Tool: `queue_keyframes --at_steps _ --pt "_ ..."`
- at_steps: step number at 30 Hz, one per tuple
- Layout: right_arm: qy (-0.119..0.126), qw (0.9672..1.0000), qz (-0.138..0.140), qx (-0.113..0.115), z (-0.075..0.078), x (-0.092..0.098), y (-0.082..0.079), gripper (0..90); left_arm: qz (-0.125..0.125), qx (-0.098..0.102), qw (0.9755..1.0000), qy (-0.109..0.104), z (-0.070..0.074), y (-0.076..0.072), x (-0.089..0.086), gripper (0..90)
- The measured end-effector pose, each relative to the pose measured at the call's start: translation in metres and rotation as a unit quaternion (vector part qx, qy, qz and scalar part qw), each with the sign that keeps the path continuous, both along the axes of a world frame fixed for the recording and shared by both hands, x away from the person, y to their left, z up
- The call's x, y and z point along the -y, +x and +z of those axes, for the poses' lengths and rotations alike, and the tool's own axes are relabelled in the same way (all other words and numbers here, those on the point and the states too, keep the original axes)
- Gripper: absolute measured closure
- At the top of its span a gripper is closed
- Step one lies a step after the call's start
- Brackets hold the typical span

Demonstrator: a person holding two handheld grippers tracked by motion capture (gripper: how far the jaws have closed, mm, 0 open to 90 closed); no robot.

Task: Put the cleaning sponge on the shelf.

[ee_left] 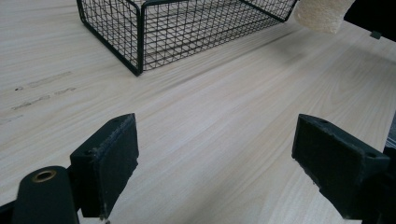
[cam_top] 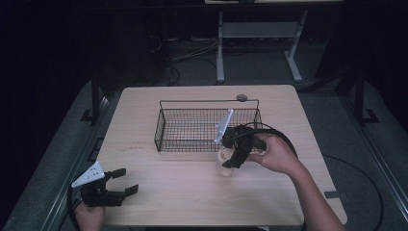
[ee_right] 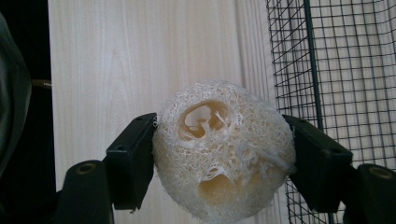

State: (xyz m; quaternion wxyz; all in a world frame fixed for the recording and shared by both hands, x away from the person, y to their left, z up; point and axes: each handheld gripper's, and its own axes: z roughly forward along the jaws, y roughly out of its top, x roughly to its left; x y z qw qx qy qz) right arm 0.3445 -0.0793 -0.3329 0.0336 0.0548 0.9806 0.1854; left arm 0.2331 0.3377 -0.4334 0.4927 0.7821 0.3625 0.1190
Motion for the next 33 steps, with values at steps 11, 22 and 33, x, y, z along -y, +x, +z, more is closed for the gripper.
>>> queue_keyframes --at_steps 11,22,33 --pt "-0.003 1.0 -0.001 0.004 0.012 -0.003 0.012 29.7 0.001 0.0 1.0 -0.002 0.0 0.0 -0.002 13.4" --pt "-0.007 1.0 -0.001 0.002 0.022 -0.008 0.026 29.8 0.001 -0.001 1.0 -0.002 0.0 0.0 -0.001 13.4" --pt "-0.006 1.0 -0.005 0.003 0.032 -0.012 0.042 29.8 0.001 -0.002 1.0 -0.003 0.0 0.0 -0.002 13.4"
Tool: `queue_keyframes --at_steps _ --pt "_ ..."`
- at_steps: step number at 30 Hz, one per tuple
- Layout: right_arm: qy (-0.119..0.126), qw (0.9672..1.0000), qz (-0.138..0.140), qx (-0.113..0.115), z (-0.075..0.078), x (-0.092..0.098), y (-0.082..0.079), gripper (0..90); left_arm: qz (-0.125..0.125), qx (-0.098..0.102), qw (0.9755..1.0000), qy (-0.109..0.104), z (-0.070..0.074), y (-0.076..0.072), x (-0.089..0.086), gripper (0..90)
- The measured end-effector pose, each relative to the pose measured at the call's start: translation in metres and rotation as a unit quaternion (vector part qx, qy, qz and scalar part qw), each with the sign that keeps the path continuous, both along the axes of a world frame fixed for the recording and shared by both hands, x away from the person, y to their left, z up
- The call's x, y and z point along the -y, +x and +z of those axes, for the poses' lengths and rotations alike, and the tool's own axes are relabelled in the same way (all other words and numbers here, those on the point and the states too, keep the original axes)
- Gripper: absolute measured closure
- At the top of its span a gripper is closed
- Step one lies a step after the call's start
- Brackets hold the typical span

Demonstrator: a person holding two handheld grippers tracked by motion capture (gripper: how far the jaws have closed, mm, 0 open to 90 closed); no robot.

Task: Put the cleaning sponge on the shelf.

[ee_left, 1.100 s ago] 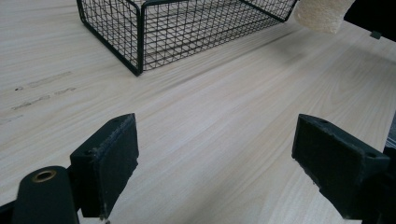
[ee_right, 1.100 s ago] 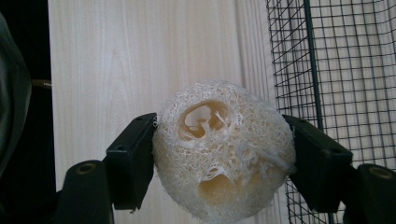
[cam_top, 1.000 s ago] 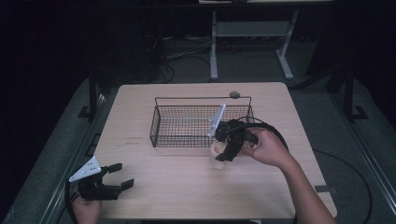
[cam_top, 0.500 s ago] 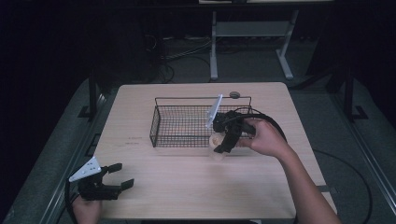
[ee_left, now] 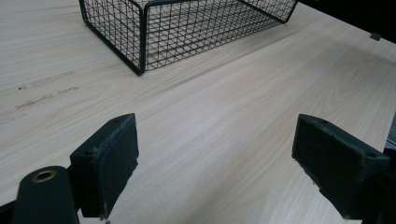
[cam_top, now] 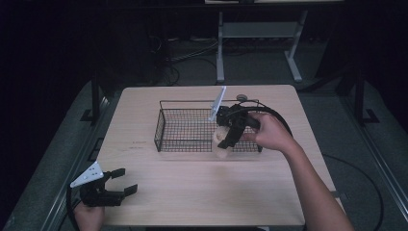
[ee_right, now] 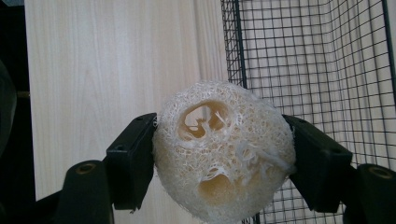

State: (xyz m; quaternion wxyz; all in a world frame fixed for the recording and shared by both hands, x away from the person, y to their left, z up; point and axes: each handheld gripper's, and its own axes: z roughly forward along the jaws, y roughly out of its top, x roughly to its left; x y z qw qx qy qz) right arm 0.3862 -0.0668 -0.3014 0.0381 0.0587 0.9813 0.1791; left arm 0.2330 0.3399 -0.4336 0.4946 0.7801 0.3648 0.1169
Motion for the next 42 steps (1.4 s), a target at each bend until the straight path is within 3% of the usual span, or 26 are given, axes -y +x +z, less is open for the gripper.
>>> queue_keyframes --at_steps 31,42 --pt "-0.025 0.9996 -0.011 0.007 0.021 -0.016 0.041 29.8 -0.001 0.0 1.0 -0.005 -0.001 0.0 0.0 13.4" --pt "-0.021 0.9994 -0.025 0.011 0.032 -0.016 0.055 29.8 -0.002 0.001 1.0 -0.003 0.0 0.001 0.0 13.4"
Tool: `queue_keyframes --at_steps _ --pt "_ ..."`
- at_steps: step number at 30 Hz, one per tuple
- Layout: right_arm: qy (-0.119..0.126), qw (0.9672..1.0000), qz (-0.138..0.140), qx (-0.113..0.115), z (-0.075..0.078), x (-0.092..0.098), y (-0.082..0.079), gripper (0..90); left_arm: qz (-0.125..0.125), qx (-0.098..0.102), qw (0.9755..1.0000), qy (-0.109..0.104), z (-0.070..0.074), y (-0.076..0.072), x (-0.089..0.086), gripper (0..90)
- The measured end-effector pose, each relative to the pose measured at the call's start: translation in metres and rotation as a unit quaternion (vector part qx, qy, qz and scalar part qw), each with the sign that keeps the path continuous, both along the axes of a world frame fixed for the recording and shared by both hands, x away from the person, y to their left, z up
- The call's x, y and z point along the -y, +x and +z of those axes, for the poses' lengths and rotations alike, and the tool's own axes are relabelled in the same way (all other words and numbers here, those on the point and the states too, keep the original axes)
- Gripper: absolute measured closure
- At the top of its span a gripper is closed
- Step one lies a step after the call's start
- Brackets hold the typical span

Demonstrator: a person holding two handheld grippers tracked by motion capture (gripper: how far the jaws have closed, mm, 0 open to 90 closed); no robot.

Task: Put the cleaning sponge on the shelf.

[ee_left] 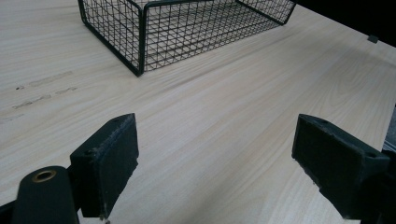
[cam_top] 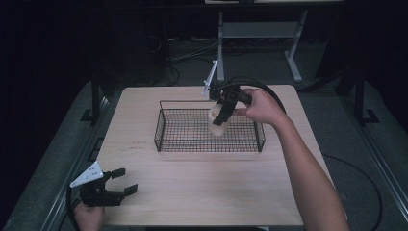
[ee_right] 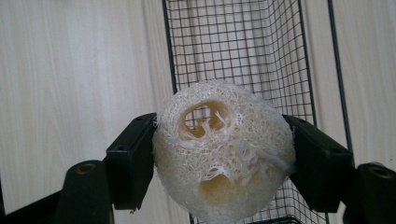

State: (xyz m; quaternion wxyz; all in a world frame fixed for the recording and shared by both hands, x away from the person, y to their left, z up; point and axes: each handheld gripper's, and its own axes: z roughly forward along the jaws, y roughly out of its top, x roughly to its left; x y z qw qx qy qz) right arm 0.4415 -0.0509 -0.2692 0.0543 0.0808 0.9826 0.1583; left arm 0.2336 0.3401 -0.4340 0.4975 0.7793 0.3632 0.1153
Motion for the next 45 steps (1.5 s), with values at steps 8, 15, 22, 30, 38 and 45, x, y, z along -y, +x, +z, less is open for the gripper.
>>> queue_keyframes --at_steps 8,15,22,30,38,45 --pt "0.003 0.9999 -0.015 -0.006 -0.005 0.005 0.012 29.8 0.0 -0.001 1.0 -0.002 0.0 0.0 0.0 13.4" --pt "0.005 0.9997 -0.022 -0.01 -0.012 0.003 0.02 29.7 0.0 -0.001 1.0 -0.002 0.0 0.0 0.0 13.4" --pt "0.004 0.9994 -0.03 -0.018 -0.018 0.004 0.027 29.7 0.002 -0.001 1.0 -0.003 0.0 0.0 -0.001 13.4" --pt "-0.001 0.999 -0.04 -0.021 -0.024 0.006 0.035 29.7 0.002 -0.001 1.0 -0.003 0.0 0.0 -0.001 13.4" --pt "0.006 0.9984 -0.049 -0.028 -0.027 0.01 0.041 29.7 0.001 0.001 1.0 -0.002 0.0 -0.001 -0.001 13.4" --pt "0.001 0.9979 -0.056 -0.033 -0.034 0.009 0.048 29.7 0.002 0.001 1.0 -0.003 0.001 -0.001 -0.001 13.4"
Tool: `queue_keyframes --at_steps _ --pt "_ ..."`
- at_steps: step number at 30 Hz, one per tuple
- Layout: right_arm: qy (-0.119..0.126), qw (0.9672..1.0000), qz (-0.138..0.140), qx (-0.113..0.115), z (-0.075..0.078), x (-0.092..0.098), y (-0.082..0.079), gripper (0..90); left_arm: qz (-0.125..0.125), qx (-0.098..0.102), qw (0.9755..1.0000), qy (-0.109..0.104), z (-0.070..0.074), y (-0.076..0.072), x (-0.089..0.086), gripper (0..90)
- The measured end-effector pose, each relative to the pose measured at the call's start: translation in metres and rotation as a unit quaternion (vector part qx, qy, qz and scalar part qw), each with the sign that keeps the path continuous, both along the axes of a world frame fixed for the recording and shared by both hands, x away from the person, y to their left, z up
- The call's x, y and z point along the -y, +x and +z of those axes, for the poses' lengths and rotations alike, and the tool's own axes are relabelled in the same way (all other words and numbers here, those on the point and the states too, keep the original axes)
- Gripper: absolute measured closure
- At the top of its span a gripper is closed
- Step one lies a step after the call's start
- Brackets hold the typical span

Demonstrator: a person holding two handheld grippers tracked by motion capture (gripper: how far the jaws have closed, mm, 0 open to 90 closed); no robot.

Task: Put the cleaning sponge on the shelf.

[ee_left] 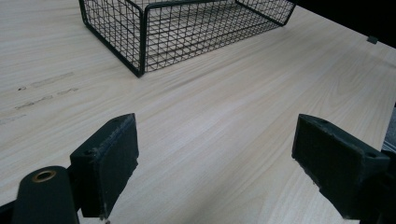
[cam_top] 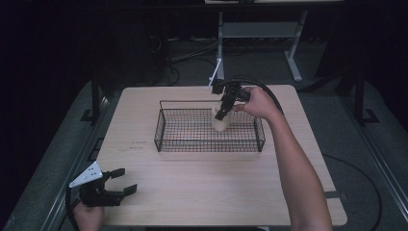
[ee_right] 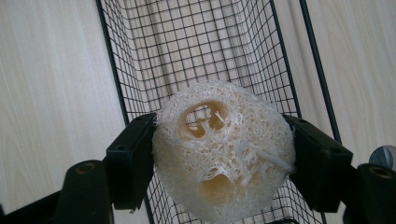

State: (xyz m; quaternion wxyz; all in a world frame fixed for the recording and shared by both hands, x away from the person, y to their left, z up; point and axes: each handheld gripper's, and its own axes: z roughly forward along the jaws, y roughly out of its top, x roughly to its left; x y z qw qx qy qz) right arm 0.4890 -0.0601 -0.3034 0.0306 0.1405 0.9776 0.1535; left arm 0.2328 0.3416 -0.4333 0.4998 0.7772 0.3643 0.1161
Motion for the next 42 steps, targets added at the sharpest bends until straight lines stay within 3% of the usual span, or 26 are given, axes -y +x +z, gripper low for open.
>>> queue_keyframes --at_steps 13,23,29,32,42 --pt "0.009 0.9997 -0.014 -0.017 -0.017 -0.002 0.011 29.6 0.0 0.001 1.0 0.001 0.0 0.0 -0.001 13.4" --pt "-0.006 0.9992 -0.022 -0.033 -0.037 -0.001 0.016 29.5 0.0 0.001 1.0 0.0 0.0 -0.001 -0.001 13.4" --pt "0.003 0.9989 -0.026 -0.04 -0.048 -0.001 0.015 29.6 0.0 0.001 1.0 0.0 0.001 -0.001 -0.001 13.4" --pt "-0.009 0.9988 -0.023 -0.042 -0.054 -0.003 0.016 29.6 0.0 0.001 1.0 0.0 0.001 -0.001 -0.001 13.4" --pt "-0.012 0.9987 -0.02 -0.045 -0.058 -0.005 0.015 29.6 0.0 0.001 1.0 0.0 0.001 -0.001 -0.001 13.4"
